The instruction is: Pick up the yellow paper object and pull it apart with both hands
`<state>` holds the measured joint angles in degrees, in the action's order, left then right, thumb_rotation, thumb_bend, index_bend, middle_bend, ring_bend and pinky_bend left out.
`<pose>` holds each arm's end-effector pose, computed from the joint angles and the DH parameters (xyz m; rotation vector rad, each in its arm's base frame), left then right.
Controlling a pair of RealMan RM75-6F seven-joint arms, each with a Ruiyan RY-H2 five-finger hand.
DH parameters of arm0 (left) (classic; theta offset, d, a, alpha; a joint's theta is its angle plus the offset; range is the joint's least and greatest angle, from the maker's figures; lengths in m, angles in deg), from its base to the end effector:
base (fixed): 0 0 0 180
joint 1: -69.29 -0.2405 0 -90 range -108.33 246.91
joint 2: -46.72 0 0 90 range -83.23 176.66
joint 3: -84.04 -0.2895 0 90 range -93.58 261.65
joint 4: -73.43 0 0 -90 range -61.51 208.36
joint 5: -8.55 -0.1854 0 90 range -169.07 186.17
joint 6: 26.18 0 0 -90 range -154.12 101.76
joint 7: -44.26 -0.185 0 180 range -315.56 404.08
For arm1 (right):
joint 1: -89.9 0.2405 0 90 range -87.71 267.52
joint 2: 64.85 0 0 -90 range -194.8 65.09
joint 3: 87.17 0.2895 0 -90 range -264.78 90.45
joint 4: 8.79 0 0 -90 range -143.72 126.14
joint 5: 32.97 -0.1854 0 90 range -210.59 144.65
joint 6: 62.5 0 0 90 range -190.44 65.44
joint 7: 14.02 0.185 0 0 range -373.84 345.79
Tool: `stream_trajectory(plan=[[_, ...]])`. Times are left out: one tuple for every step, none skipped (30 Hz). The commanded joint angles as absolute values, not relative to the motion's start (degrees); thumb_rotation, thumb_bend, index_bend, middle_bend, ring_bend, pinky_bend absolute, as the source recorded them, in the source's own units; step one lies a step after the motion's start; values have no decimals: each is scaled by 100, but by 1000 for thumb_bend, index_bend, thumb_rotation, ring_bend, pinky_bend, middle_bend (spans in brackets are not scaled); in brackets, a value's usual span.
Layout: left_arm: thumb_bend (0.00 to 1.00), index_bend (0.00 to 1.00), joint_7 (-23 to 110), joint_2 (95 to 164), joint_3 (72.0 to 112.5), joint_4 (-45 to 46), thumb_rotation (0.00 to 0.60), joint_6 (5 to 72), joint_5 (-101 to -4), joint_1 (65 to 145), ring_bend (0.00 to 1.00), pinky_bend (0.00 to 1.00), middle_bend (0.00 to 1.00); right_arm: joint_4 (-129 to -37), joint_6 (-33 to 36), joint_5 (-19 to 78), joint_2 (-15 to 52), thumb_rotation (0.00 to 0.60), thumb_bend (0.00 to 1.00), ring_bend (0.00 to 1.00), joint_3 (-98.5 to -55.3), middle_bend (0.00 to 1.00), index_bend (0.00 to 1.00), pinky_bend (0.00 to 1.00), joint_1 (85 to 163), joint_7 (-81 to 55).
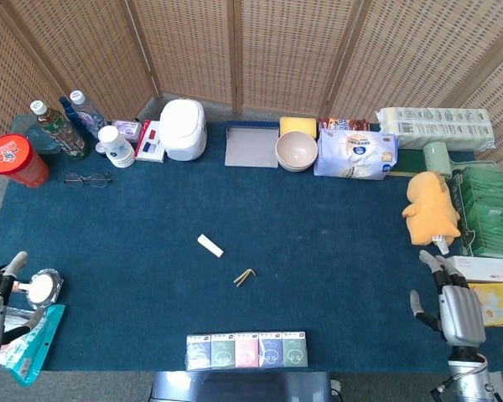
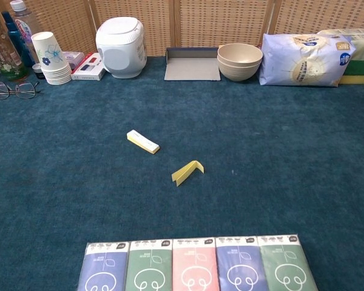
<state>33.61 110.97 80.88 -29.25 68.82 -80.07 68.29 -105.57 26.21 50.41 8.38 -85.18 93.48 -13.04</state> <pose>-0.3107 0.1694 0.1935 -1.3179 -0.9018 -0.8766 -0.3167 -0.2104 0.1473 1.2231 -1.0986 1.0749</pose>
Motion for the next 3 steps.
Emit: stream_trajectory(plan=[[200, 54, 3361, 11097, 8107, -2940, 591, 6836, -7993, 6828, 169, 259, 215, -10562, 2602, 5033, 845, 600, 480, 132, -8496, 236, 118, 201, 9342, -1306], [200, 54, 3361, 11098, 8114, -2942, 592, 6818, -7988, 6828, 169, 259, 215, -10563, 2591, 5028, 847, 600, 480, 132, -8487, 236, 118, 201, 9342, -1310], [200, 54, 3352, 11099, 8123, -2941, 592, 6795, -7981, 6829, 169, 258, 215, -10561, 2571, 5024, 850, 600, 480, 132, -8478, 236, 118, 201, 9345, -1322]])
